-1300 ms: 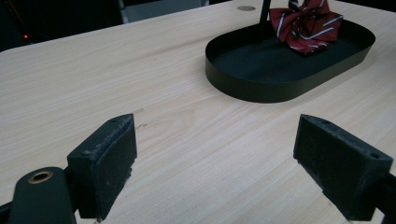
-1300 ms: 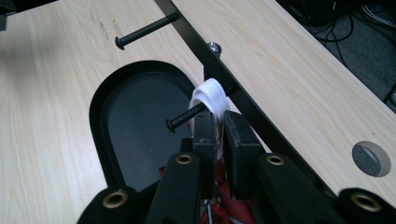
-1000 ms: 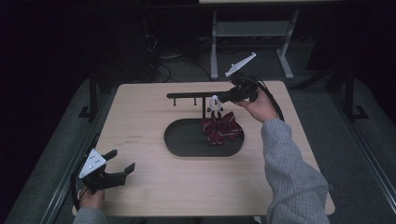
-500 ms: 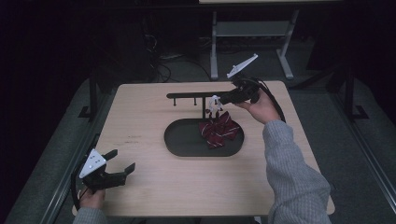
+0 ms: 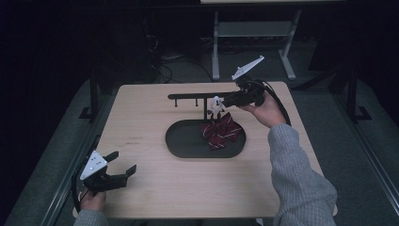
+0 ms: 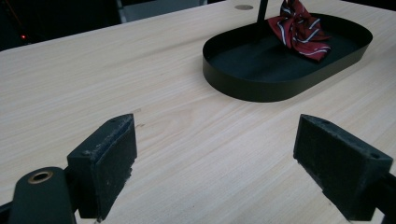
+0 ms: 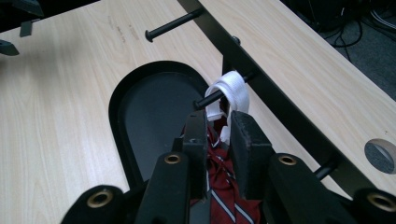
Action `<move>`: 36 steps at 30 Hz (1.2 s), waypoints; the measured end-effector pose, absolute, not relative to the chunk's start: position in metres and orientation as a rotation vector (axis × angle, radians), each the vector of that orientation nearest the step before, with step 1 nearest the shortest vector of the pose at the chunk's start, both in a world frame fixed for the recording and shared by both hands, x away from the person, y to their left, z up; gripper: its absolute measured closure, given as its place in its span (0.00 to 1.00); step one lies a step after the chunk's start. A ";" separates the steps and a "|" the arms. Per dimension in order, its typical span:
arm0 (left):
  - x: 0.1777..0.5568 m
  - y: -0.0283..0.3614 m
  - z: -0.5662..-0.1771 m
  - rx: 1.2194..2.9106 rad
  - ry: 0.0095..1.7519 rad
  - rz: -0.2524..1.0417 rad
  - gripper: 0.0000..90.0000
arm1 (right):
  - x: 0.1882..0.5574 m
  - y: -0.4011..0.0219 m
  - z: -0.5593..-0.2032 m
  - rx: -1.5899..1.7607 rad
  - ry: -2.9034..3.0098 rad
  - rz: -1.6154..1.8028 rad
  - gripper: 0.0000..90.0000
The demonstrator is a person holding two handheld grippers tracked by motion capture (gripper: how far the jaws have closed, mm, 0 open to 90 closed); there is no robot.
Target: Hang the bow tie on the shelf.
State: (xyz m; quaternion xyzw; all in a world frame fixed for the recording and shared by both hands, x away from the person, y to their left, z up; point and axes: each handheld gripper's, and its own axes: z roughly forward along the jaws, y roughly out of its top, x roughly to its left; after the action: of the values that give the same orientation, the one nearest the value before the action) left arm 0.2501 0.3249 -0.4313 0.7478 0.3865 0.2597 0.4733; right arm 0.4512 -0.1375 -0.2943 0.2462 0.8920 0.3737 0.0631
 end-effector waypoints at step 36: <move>0.250 0.324 -0.431 1.841 0.945 0.630 0.14 | 0.429 -0.137 -0.298 0.647 2.722 1.159 0.77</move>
State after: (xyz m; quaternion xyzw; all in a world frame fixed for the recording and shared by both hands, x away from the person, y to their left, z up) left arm 0.2504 0.3237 -0.4314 0.7513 0.3856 0.2572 0.4698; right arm 0.4290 -0.1369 -0.2980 0.2134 0.8974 0.3820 0.0567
